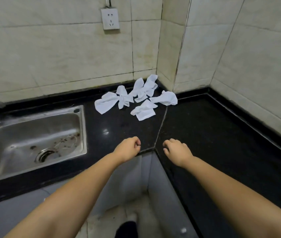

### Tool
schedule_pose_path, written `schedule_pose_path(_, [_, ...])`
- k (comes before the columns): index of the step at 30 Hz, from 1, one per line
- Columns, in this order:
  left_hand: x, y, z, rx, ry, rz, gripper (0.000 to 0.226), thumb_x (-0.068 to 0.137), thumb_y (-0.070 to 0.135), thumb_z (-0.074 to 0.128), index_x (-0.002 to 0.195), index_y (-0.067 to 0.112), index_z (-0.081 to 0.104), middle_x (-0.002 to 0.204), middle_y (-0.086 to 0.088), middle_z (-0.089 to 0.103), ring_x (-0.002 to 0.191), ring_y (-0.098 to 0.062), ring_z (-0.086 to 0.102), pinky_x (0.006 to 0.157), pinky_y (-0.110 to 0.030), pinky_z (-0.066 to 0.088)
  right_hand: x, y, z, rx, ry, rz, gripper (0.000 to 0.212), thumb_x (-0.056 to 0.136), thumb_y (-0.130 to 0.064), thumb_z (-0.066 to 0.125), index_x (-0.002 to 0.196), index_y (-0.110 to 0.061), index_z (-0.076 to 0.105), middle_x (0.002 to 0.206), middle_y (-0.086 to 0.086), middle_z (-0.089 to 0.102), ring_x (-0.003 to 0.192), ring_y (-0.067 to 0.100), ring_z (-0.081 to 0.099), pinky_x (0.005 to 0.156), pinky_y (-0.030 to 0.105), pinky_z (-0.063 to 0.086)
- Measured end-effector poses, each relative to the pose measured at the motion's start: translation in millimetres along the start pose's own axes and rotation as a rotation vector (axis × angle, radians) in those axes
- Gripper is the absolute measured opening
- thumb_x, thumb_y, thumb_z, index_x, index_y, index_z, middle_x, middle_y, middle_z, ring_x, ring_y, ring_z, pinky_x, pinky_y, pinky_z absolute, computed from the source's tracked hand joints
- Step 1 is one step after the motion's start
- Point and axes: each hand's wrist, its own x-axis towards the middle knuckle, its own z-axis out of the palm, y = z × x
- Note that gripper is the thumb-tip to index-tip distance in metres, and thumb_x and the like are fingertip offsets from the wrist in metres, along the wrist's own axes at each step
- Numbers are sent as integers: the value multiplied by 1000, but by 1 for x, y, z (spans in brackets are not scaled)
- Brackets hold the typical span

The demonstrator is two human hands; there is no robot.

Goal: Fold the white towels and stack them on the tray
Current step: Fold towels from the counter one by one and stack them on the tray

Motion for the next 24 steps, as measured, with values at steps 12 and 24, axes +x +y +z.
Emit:
schedule_pose_path(12, [255,-60,-1,243,-138,103,39,94,27,47,130,12,46,131,-9,47,124,-26,42,99,-41,41,246,29,3,69,-21,110,44,98,-23,41,142,-21,37,137,6,41,124,27,44,99,42,41])
schedule_pose_path(24, [295,-71,-2,228,-58,237,10,86,14,47,93,10,53,98,-7,55,94,-24,50,77,-32,38,300,28,35,118,77,101,21,92,-21,47,109,-13,56,114,6,50,107,24,47,87,34,38])
